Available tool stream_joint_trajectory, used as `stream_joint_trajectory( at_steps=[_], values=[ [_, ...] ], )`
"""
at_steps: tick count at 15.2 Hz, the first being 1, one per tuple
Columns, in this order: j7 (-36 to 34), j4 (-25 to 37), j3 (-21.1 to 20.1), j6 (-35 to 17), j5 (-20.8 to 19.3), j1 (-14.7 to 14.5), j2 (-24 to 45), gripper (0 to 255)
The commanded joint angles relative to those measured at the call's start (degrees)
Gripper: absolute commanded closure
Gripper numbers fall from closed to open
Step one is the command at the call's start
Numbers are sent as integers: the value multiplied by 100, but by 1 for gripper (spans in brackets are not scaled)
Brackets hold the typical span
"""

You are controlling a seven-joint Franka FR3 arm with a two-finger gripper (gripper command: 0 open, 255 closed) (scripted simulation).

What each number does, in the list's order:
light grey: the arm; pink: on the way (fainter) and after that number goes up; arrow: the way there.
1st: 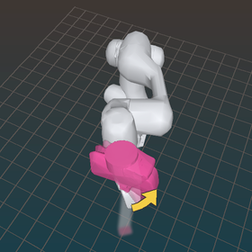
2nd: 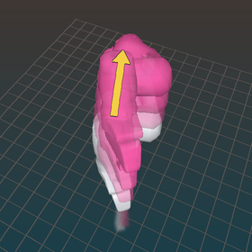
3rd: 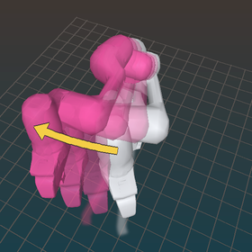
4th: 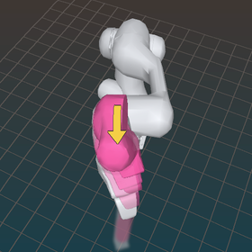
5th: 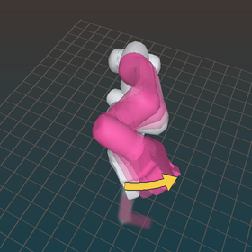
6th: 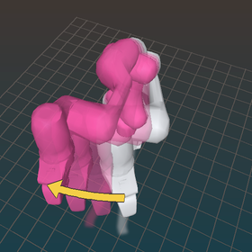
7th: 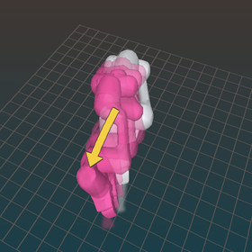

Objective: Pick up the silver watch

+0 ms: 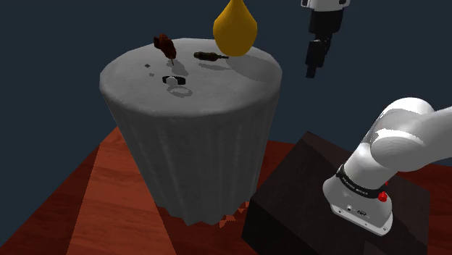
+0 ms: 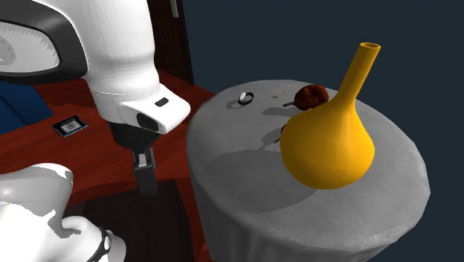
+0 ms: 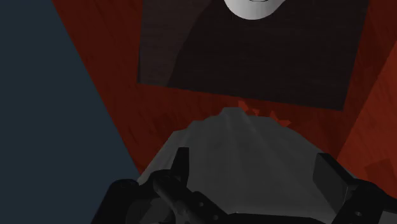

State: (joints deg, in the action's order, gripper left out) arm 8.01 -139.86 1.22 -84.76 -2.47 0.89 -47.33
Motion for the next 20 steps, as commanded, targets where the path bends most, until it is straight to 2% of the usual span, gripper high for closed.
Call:
stream_joint_trajectory(
  at_steps=[1, 10, 20],
  values=[
    [0, 0, 0, 0, 0, 0, 0, 0],
    [59, 1089, -278, -764, 545, -449, 1746, 0],
    [181, 2824, -593, -1070, 961, -838, 3625, 0]
  ],
)
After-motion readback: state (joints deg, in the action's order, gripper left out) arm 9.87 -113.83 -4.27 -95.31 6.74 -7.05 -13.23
